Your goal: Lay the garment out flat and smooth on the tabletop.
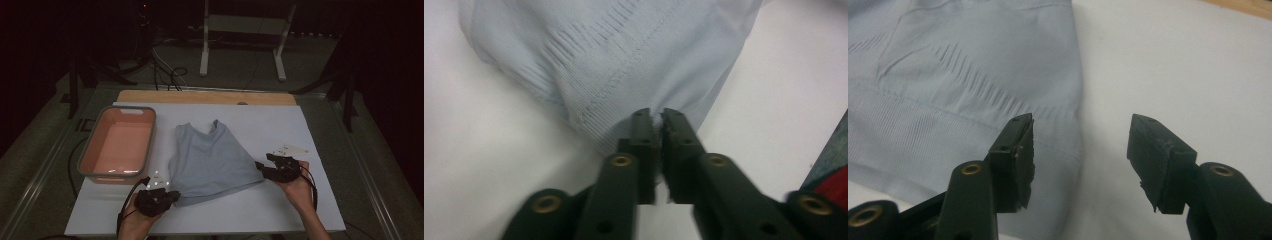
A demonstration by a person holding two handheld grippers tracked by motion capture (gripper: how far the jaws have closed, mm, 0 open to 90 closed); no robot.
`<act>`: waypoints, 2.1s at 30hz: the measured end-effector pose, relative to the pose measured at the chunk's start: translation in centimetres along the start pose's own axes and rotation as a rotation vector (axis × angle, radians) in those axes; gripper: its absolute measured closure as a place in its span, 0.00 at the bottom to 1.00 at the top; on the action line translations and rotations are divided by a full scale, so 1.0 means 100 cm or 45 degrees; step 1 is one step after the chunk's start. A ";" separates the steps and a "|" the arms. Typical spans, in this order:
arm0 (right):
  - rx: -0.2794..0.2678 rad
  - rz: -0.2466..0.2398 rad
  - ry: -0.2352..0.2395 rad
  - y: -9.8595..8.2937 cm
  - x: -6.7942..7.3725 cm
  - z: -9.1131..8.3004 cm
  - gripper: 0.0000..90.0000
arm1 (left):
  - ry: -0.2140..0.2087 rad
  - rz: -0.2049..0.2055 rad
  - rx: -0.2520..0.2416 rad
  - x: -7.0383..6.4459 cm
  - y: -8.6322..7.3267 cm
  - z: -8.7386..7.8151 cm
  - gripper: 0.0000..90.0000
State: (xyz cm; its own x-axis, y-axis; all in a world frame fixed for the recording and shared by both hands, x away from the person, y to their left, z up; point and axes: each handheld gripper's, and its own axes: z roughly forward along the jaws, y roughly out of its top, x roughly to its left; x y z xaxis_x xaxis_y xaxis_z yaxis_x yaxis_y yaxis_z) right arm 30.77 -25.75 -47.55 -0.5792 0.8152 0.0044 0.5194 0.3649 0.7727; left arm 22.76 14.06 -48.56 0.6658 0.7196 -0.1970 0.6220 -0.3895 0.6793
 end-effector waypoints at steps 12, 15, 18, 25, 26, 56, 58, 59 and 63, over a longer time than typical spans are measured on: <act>0.059 0.008 -0.021 0.000 0.002 0.024 0.51 | 0.129 -0.082 -0.093 0.012 0.019 0.004 0.56; 0.072 0.007 -0.028 0.000 0.000 0.029 0.52 | 0.144 -0.089 -0.106 0.013 0.022 0.007 0.54; 0.081 0.007 -0.029 0.000 0.000 0.031 0.52 | 0.155 -0.087 -0.101 0.014 0.025 0.010 0.52; 0.110 0.033 -0.010 -0.002 -0.005 0.039 0.60 | 0.127 -0.064 -0.088 0.014 0.032 0.025 0.52; 0.113 0.025 -0.003 -0.002 -0.006 0.040 0.62 | 0.123 -0.060 -0.086 0.013 0.033 0.028 0.52; 0.145 -0.058 0.065 -0.004 0.003 0.024 1.00 | 0.102 -0.011 -0.039 0.002 0.028 0.024 1.00; 0.149 -0.063 0.065 -0.004 0.003 0.021 1.00 | 0.095 -0.010 -0.040 0.000 0.026 0.022 1.00; 0.147 -0.068 0.067 -0.005 0.003 0.019 1.00 | 0.094 -0.005 -0.038 -0.001 0.025 0.021 1.00; 0.161 -0.090 0.068 -0.005 0.004 0.016 1.00 | 0.086 0.002 -0.013 -0.004 0.020 0.020 1.00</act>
State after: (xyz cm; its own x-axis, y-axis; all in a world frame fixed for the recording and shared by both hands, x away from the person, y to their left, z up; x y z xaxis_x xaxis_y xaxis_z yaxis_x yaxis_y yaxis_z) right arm 31.24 -24.89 -48.94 -0.6480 0.7615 -0.0105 0.5491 0.4767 0.6865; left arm 24.57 11.84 -48.49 0.6371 0.7563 -0.1484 0.6166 -0.3847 0.6868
